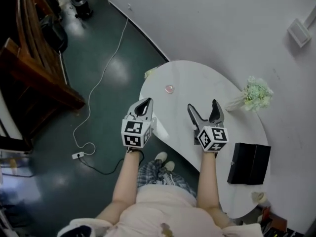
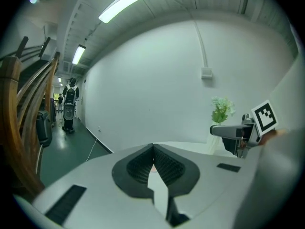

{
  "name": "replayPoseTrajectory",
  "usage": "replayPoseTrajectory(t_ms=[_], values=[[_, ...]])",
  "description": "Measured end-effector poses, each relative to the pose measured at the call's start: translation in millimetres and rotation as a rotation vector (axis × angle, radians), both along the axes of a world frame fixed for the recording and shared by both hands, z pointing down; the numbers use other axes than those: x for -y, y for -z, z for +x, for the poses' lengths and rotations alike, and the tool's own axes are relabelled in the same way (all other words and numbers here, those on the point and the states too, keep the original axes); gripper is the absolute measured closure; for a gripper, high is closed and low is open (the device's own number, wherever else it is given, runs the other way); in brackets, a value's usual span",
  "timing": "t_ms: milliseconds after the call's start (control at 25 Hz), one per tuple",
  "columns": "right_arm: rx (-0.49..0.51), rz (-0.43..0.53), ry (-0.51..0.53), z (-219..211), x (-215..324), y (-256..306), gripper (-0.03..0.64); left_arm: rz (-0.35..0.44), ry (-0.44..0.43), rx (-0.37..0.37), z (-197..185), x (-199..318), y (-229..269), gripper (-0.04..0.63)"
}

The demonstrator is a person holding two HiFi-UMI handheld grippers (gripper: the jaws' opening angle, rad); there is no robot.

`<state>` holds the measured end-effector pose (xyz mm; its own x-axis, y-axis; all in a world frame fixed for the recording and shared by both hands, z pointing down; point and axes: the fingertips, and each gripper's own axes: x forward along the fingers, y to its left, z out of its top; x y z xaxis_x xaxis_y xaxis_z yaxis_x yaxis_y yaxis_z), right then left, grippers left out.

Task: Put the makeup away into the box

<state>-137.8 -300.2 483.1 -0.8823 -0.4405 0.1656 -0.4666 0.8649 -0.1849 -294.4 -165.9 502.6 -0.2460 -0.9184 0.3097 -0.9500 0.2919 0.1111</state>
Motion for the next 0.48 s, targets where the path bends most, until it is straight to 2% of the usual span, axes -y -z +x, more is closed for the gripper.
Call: replayPoseTrajectory(t_ms=[280,480], values=[[-0.091,-0.011,0.147,-82,4,-26,0.120,-0.051,0.045,-0.041,-33,23,-30,0.569],[-0.191,-0.033,0.239,-133,14,-59,0.121,-0.112,0.070,-0.078,-61,51,-54,0.569]])
